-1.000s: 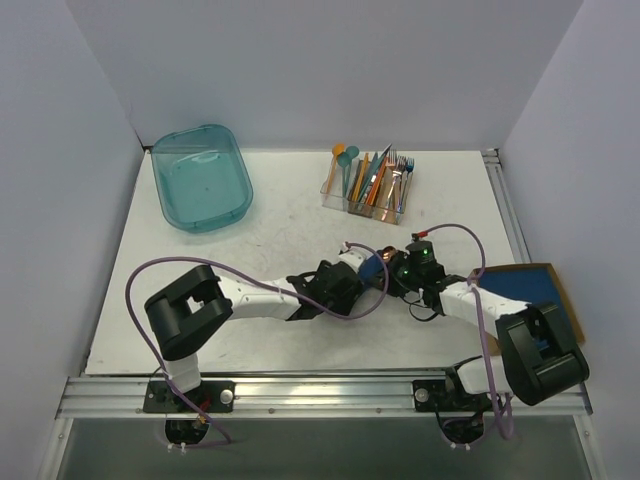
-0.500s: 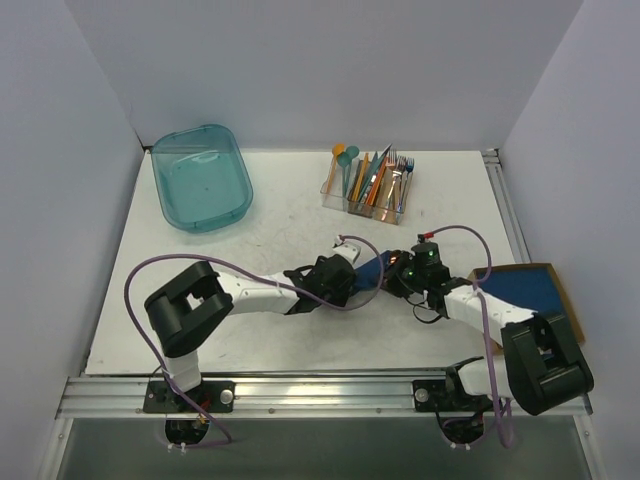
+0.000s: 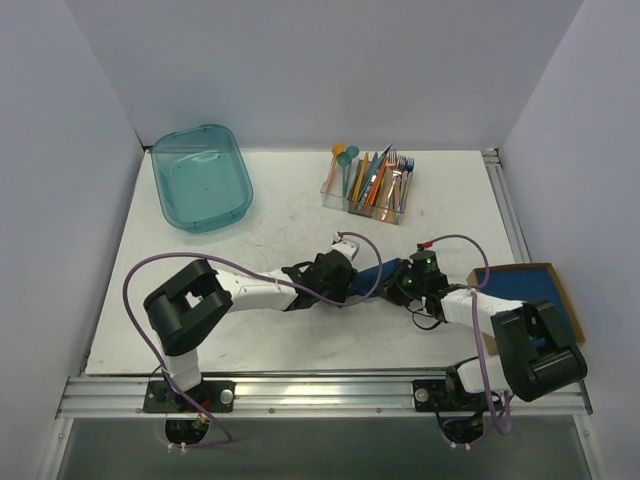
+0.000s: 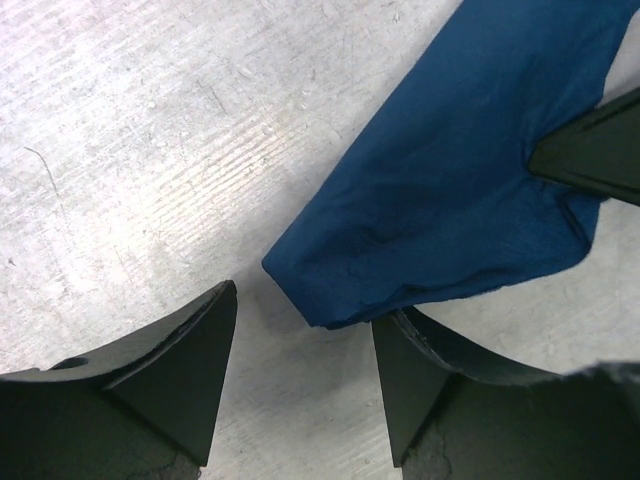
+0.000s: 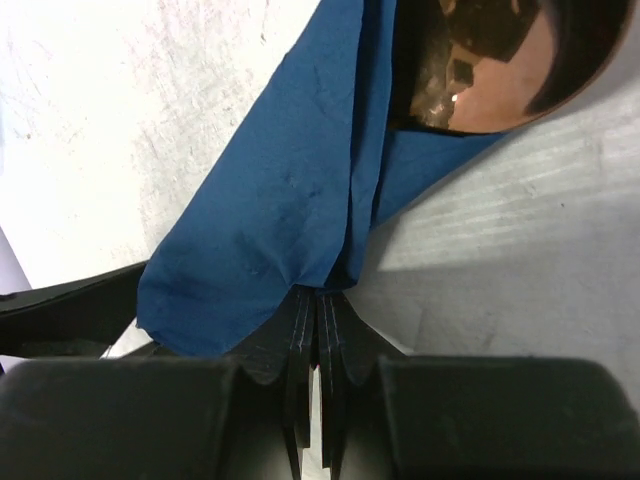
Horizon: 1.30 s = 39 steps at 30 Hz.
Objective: Place the utensils on the paper napkin and roll it up
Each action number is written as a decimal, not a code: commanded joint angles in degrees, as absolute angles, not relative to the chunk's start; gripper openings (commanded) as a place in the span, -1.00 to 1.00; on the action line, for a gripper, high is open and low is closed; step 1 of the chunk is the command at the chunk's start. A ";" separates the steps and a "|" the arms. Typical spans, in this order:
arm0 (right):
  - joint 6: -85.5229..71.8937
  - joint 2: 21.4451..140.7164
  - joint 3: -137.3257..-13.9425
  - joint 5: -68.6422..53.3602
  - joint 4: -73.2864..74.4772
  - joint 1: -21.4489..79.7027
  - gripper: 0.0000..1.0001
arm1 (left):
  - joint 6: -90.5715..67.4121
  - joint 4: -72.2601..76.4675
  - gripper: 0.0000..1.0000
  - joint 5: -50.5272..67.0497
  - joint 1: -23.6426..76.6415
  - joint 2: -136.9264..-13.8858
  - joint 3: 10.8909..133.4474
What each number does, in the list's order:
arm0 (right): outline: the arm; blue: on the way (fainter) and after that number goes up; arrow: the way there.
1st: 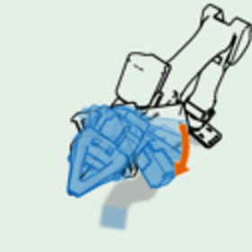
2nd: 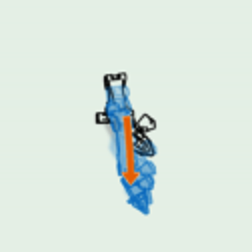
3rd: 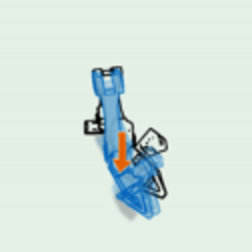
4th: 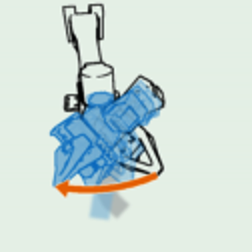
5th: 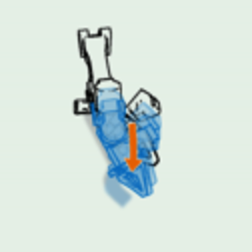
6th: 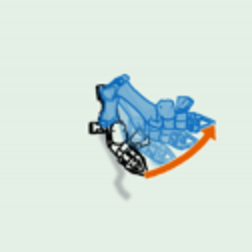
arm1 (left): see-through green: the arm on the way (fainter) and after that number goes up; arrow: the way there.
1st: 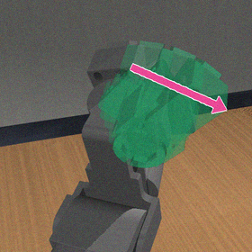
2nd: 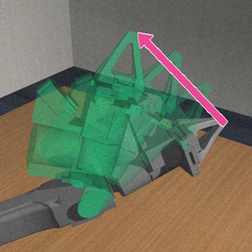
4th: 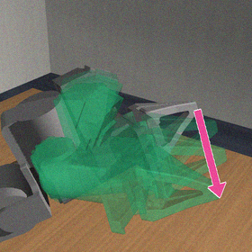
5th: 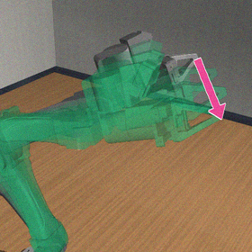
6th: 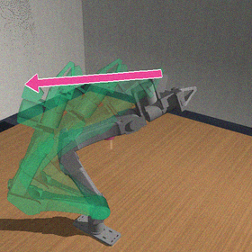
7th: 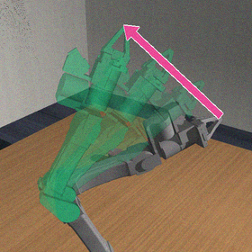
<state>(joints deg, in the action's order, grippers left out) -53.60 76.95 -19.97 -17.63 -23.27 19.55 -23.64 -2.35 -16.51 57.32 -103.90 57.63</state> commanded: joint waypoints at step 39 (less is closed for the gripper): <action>-50.98 75.67 -20.39 -14.15 -20.21 19.07 -1.00 | -21.97 2.54 -0.95 9.84 47.64 -100.80 61.00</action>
